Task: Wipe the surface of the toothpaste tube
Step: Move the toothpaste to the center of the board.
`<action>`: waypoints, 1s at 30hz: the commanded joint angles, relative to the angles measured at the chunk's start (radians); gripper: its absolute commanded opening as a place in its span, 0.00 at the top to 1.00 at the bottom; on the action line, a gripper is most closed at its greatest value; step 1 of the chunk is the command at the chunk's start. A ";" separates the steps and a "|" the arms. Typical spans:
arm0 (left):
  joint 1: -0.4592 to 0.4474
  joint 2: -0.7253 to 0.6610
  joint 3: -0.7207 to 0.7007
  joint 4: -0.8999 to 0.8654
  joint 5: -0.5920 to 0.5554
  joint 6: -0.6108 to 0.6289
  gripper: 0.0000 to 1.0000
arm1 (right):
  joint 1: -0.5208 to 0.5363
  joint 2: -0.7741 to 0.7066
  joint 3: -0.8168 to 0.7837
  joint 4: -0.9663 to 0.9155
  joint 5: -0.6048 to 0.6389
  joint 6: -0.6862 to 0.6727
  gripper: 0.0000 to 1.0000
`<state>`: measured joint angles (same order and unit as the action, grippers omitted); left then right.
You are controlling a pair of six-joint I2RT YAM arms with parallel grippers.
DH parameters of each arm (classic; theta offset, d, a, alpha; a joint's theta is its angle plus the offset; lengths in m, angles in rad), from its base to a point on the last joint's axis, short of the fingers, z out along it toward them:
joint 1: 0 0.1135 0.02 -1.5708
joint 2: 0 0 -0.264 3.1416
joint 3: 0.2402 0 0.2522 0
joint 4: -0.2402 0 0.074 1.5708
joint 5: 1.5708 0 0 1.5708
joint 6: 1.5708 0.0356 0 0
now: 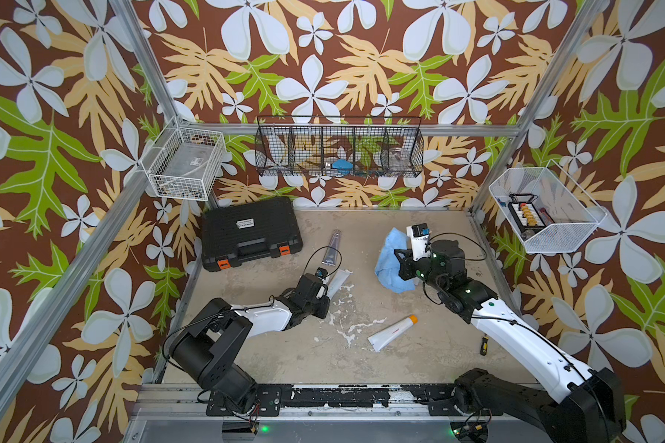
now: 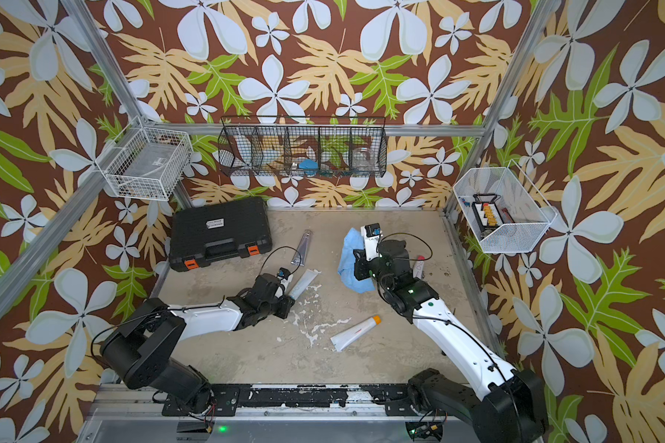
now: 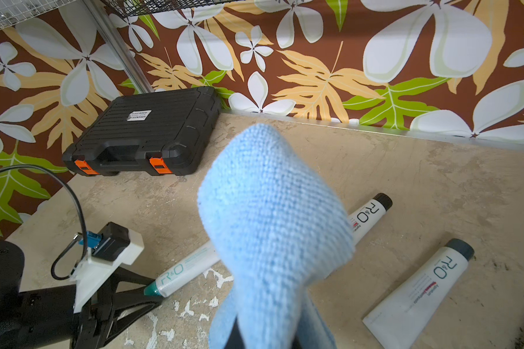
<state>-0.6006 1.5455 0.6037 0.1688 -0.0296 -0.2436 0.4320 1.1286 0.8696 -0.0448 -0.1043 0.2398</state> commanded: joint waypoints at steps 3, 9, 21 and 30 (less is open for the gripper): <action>0.072 -0.048 -0.063 -0.013 -0.137 -0.150 0.87 | -0.001 -0.013 -0.010 0.017 -0.006 0.011 1.00; 0.165 -0.109 -0.081 -0.037 -0.226 -0.195 0.86 | -0.002 -0.024 -0.014 0.011 0.003 0.006 1.00; 0.274 -0.094 -0.071 -0.072 -0.204 -0.203 0.80 | -0.007 -0.029 -0.016 0.008 -0.003 0.011 1.00; 0.280 -0.057 -0.048 -0.091 -0.175 -0.197 0.54 | -0.008 -0.047 -0.003 -0.014 -0.009 0.009 1.00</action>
<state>-0.3244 1.4921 0.5537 0.1123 -0.2161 -0.4427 0.4244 1.0893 0.8551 -0.0486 -0.1051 0.2470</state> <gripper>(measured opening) 0.446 0.071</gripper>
